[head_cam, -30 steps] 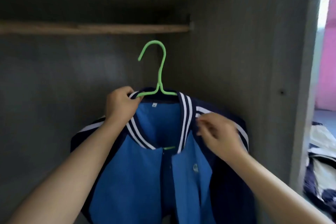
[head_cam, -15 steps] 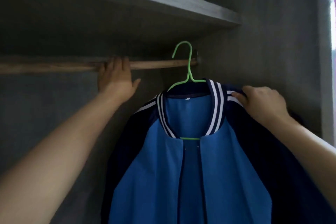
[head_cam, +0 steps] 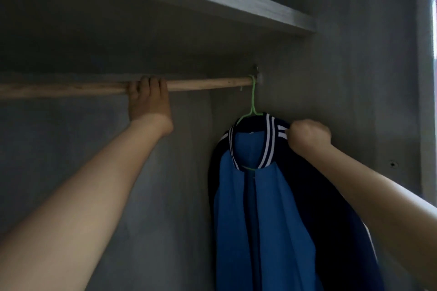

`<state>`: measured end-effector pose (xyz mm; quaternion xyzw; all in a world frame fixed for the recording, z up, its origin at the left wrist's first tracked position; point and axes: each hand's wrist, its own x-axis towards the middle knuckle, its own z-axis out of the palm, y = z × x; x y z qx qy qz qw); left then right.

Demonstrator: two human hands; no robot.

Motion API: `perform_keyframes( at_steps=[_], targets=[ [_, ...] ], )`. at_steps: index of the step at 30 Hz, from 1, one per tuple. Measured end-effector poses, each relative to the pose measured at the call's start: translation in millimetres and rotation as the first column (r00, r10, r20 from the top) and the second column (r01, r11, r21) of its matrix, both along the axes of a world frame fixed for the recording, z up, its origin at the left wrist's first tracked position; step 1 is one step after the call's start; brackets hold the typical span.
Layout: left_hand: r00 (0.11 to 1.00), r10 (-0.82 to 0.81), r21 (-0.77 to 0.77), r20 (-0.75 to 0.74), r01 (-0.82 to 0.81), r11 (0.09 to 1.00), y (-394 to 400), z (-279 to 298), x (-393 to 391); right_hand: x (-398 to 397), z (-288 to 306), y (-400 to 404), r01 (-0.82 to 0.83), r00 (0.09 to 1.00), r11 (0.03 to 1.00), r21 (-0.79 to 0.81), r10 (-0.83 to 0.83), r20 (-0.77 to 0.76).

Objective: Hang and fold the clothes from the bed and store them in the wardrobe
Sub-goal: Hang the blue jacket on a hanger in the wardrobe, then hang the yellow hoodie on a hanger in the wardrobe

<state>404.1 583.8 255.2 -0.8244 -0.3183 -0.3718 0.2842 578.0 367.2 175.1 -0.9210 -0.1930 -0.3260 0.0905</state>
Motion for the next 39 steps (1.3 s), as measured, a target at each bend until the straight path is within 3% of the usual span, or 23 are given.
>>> perform_keyframes(
  at_steps=[4, 6, 9, 12, 17, 19, 23, 25, 29, 36, 39],
  targets=[
    [0.991, -0.135, -0.055, -0.016, 0.134, 0.989, -28.0, -24.2, 3.0, -28.9, 8.0, -16.1, -0.018, 0.999, 0.999, -0.032, 0.017, -0.03],
    [0.962, -0.27, -0.074, -0.043, 0.267, 0.961, -52.1, -49.1, 12.5, -41.6, 2.0, -41.8, 0.0, 0.981, 0.999, -0.053, 0.01, 0.193],
    [0.872, -0.49, -0.195, -0.016, 0.478, 0.857, -90.3, -92.6, 28.5, -50.5, -15.8, -103.1, 0.008, 0.795, 0.999, -0.041, 0.019, 0.607],
    [0.715, -0.689, -0.23, 0.113, 0.694, 0.682, -137.6, -125.0, 44.2, -50.1, -46.5, -186.7, -0.038, 0.72, 0.998, -0.048, 0.061, 0.692],
    [0.394, -0.91, -0.055, 0.133, 0.919, 0.39, -249.2, -150.8, 63.2, -52.0, -99.8, -326.9, 0.103, 0.924, 0.984, -0.145, -0.041, 0.381],
    [0.339, -0.936, -0.067, 0.096, 0.94, 0.334, -309.5, -158.8, 77.5, -50.9, -118.1, -377.6, 0.173, 0.952, 0.975, -0.142, -0.129, 0.278],
    [0.413, -0.908, -0.313, -0.076, 0.854, 0.415, -432.1, -177.6, 122.7, -40.8, -148.7, -467.1, 0.209, 0.972, 0.968, -0.141, -0.189, 0.14],
    [0.402, -0.903, -0.386, -0.154, 0.816, 0.43, -494.1, -190.8, 145.7, -35.8, -164.2, -510.0, 0.228, 0.971, 0.964, -0.14, -0.214, 0.105],
    [0.324, -0.922, -0.462, -0.211, 0.798, 0.386, -599.9, -216.7, 193.3, -21.0, -180.5, -589.4, 0.317, 0.948, 0.946, -0.069, -0.319, -0.015],
    [0.197, -0.908, -0.509, -0.369, 0.775, 0.375, -728.3, -263.1, 284.4, 36.7, -217.6, -693.5, 0.455, 0.849, 0.882, -0.121, -0.471, -0.238],
    [0.148, -0.906, -0.55, -0.397, 0.752, 0.363, -780.0, -286.8, 358.1, 88.4, -238.5, -743.0, 0.504, 0.795, 0.851, -0.147, -0.523, -0.308]
  ],
)
